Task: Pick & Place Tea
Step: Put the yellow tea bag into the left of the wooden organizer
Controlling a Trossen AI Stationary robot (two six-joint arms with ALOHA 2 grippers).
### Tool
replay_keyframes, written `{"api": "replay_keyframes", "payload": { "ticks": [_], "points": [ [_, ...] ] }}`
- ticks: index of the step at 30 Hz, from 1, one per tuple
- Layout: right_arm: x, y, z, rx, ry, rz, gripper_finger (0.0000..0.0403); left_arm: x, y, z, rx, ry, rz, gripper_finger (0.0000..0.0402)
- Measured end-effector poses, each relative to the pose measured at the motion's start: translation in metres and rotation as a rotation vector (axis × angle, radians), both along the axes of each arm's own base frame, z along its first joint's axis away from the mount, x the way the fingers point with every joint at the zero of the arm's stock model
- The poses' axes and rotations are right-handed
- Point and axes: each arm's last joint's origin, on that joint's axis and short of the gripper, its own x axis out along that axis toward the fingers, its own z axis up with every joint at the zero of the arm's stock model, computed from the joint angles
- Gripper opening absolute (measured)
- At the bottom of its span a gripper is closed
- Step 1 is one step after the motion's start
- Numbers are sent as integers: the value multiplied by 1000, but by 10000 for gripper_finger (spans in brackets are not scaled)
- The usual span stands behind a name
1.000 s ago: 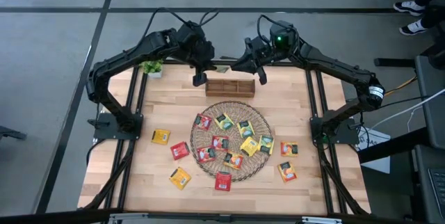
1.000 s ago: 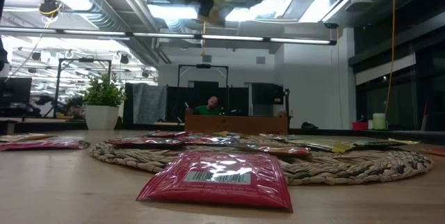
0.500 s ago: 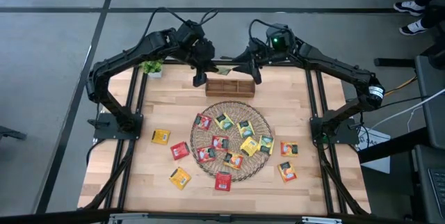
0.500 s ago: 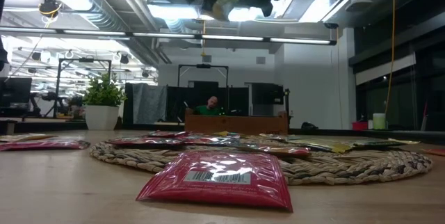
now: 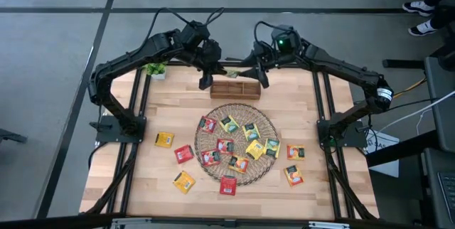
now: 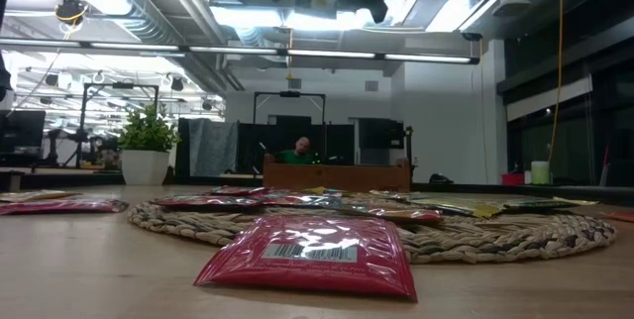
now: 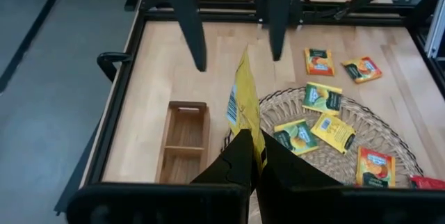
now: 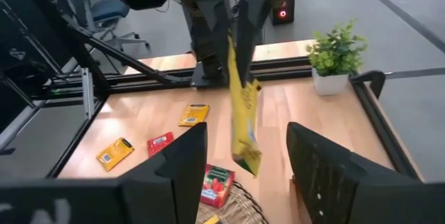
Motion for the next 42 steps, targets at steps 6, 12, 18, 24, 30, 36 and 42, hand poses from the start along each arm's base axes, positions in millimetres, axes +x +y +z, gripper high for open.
{"api": "replay_keyframes", "payload": {
  "ticks": [6, 12, 18, 24, 30, 36, 42],
  "points": [
    [2, 4, 0, 0, 0, 14, 174, 0, 0, 0, -4, -3, 5, 3],
    [3, 5, 0, 11, 2, 15, 144, 3, -1, 3, 5, -39, 1, 3],
    [2, 5, 0, 25, 4, 10, 99, 7, -2, 0, -5, -25, -5, 3],
    [2, 6, -2, 34, 21, 10, 23, 9, -2, -3, -3, -18, -10, 3],
    [1, 6, -3, 38, 37, 11, 11, 11, -2, -4, 1, -17, -13, 3],
    [1, 6, -3, 37, 39, 11, 6, 10, -2, -4, 21, -7, -34, 9],
    [0, 6, -7, 32, 69, 18, 4, 3, 3, -7, -38, 37, 30, 60]
  ]
}}
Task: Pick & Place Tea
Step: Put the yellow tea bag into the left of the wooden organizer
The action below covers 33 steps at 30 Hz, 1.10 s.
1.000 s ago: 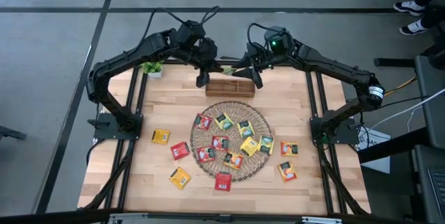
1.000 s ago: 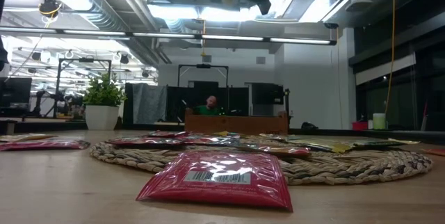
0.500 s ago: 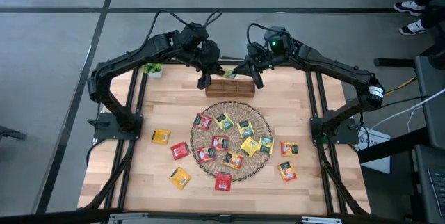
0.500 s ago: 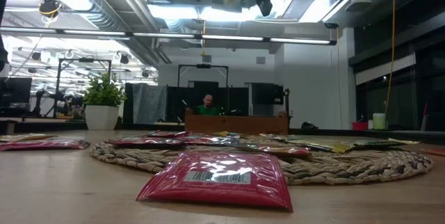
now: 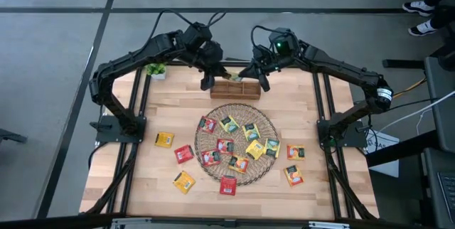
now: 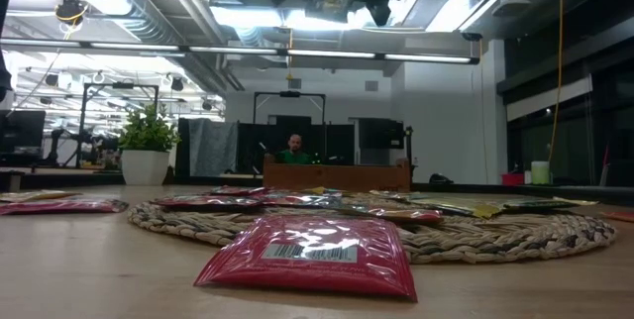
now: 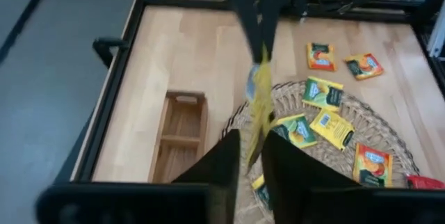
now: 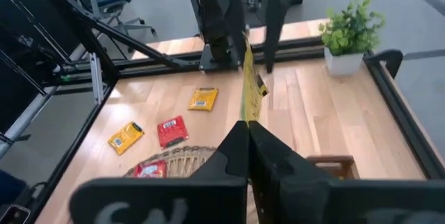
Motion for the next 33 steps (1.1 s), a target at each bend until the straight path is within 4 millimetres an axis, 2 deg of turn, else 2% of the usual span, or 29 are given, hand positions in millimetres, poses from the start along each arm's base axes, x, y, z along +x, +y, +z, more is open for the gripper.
{"api": "replay_keyframes", "payload": {
  "ticks": [8, 13, 27, 33],
  "points": [
    [-3, -3, -3, -2, 34, -9, 3, -5, 5, -2, -15, 29, 23, 151],
    [-3, -3, -3, -24, 24, 5, 2, -5, 5, -2, -9, 31, 13, 180],
    [-1, -11, 12, 0, -126, 26, 2, -15, 12, 2, 7, 21, 32, 182],
    [-1, -13, 15, 2, -152, 16, 2, -16, 16, 3, 27, 11, 25, 170]
  ]
}}
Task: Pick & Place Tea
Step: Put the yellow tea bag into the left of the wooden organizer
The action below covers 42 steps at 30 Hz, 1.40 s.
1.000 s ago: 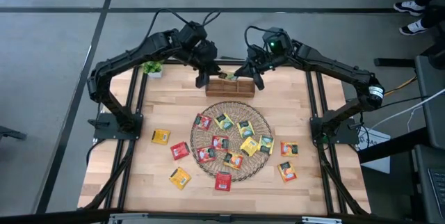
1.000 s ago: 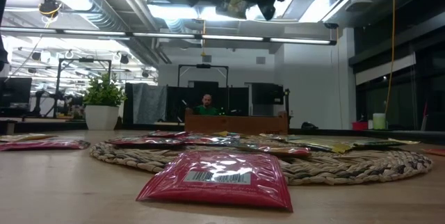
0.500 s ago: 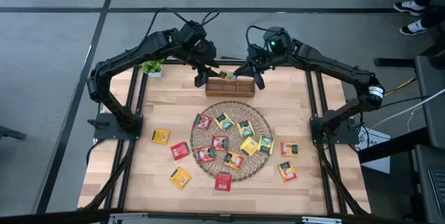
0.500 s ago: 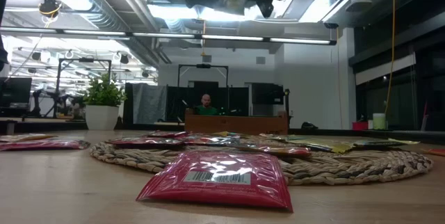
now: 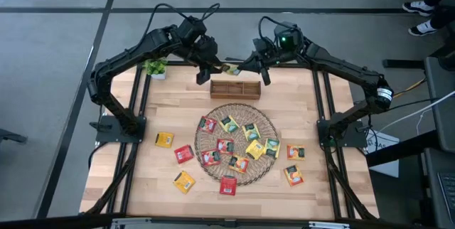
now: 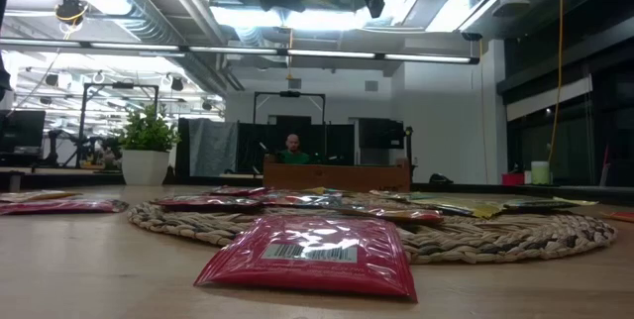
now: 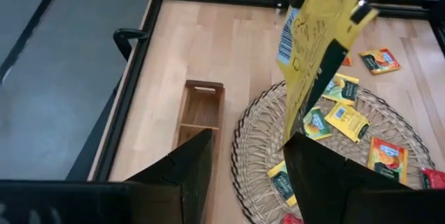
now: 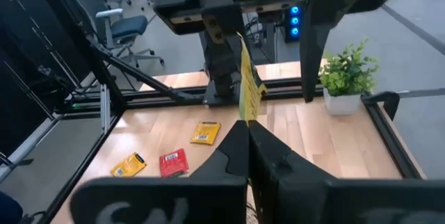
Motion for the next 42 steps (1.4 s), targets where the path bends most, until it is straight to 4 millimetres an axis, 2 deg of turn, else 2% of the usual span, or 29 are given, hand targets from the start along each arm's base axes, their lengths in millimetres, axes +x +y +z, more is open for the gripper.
{"api": "replay_keyframes", "payload": {
  "ticks": [12, 15, 19, 20, 31, 36, 42],
  "points": [
    [0, 0, 1, -3, -10, 0, 2, 3, 0, 4, -11, -70, -50, 141],
    [0, 0, 1, -3, -10, 0, 2, 4, 0, 4, -4, -70, -57, 103],
    [0, 0, 1, -2, -10, 3, 4, 4, 0, 4, 20, -69, -77, 21],
    [0, 0, 1, -1, -10, 3, 7, 4, 0, 4, 21, -69, -78, 12],
    [-2, 0, 2, 55, -6, 16, 33, 2, 0, 3, 15, -50, -72, 2],
    [-19, 0, 17, 78, -54, 70, 34, -3, 6, 0, 3, -18, -47, 2],
    [-50, 5, 44, 66, -133, 112, 34, 3, 17, -13, -6, 25, -42, 2]
  ]
}}
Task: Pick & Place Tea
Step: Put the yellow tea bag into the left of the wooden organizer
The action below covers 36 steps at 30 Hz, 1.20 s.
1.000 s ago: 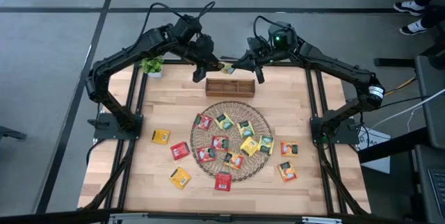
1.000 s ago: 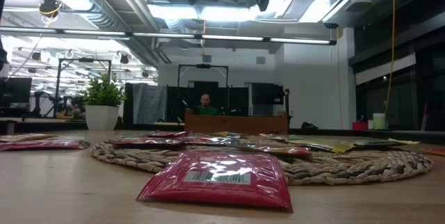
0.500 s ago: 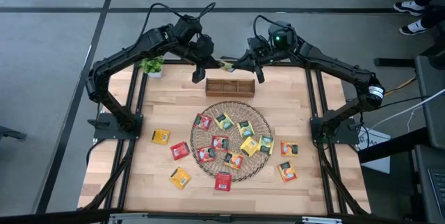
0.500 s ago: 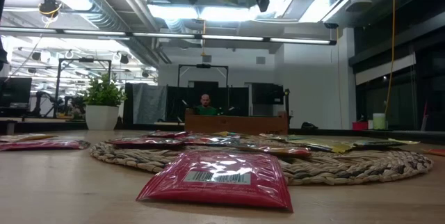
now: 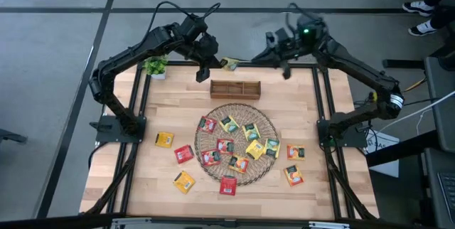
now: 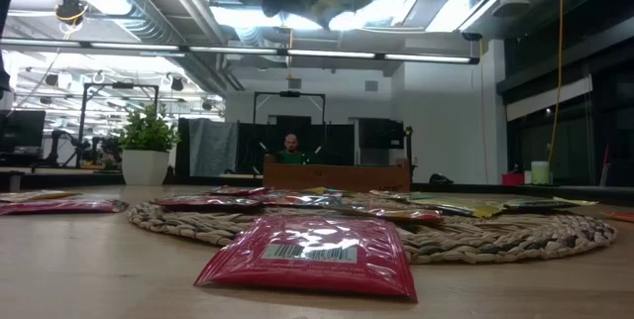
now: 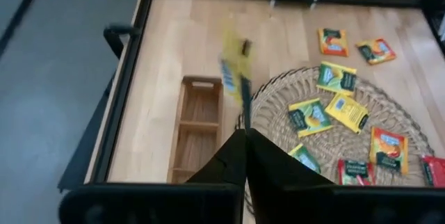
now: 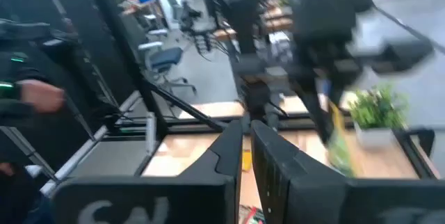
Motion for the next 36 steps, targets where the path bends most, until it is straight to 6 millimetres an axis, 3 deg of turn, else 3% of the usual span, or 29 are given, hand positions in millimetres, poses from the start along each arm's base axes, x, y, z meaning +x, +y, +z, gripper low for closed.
{"api": "replay_keyframes", "payload": {
  "ticks": [7, 19, 27, 36],
  "points": [
    [-20, 11, 16, 5, -45, 66, 35, 18, 10, -33, -49, 135, 3, 2],
    [-24, 22, 16, 94, -24, 365, 35, 42, 19, -85, 5, 391, -1, 2],
    [-22, 41, 19, 114, -35, 667, 35, 48, 24, -107, 44, 499, -30, 2],
    [-17, 54, 19, 118, -31, 736, 35, 52, 28, -124, 79, 596, -36, 2]
  ]
}}
